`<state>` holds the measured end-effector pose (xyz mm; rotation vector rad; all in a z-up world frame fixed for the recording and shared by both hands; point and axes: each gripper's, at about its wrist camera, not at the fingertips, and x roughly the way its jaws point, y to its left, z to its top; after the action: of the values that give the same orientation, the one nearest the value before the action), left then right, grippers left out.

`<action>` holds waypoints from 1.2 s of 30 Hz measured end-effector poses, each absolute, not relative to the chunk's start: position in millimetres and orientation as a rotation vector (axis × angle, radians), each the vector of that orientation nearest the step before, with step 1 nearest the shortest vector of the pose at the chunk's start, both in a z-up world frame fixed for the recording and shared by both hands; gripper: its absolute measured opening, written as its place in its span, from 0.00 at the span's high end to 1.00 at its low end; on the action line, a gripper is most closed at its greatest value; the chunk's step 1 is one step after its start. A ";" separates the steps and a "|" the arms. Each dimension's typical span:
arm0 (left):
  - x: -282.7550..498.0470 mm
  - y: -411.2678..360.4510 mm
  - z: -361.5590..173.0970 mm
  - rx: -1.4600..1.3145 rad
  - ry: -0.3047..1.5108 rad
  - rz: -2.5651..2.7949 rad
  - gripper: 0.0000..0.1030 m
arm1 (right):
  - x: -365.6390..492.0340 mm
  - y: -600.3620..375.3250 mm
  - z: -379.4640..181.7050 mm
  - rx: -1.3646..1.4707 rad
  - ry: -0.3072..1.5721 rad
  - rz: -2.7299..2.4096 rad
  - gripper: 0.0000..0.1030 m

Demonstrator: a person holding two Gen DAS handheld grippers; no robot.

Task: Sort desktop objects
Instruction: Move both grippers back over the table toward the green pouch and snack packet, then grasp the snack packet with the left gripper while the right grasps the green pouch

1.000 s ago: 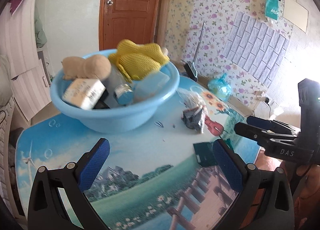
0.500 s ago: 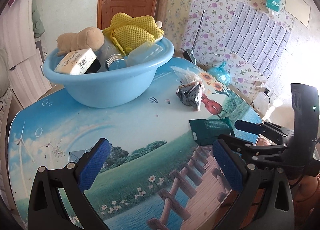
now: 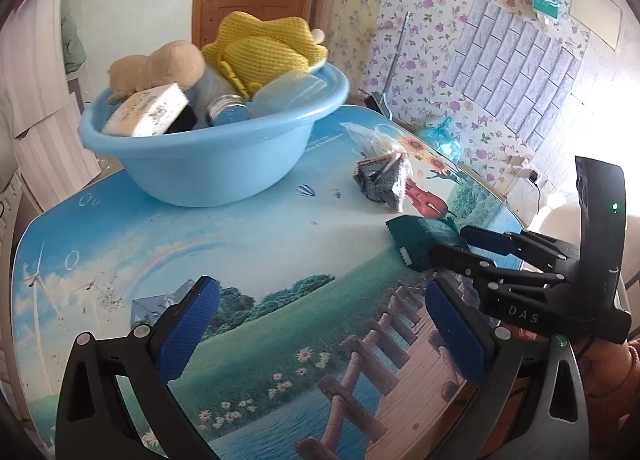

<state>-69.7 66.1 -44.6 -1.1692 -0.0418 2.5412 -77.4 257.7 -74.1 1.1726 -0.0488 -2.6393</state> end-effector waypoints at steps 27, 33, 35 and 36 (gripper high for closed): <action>-162.5 177.8 -64.9 -1.195 0.180 2.446 0.08 | -94.4 326.4 -71.1 1.170 -0.263 -2.647 0.46; -165.7 172.3 -68.6 -1.216 0.189 2.412 0.60 | -95.4 313.0 -75.5 1.187 -0.199 -2.647 0.44; -163.0 170.8 -67.0 -1.210 0.194 2.400 0.65 | -96.6 307.5 -75.6 1.181 -0.165 -2.653 0.41; -162.2 171.3 -66.4 -1.205 0.198 2.400 0.66 | -97.4 304.9 -76.0 1.179 -0.159 -2.650 0.37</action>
<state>-162.2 171.3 -66.4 -1.2047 0.1982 2.3998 -97.4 304.9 -76.0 1.1786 -0.1588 -2.6504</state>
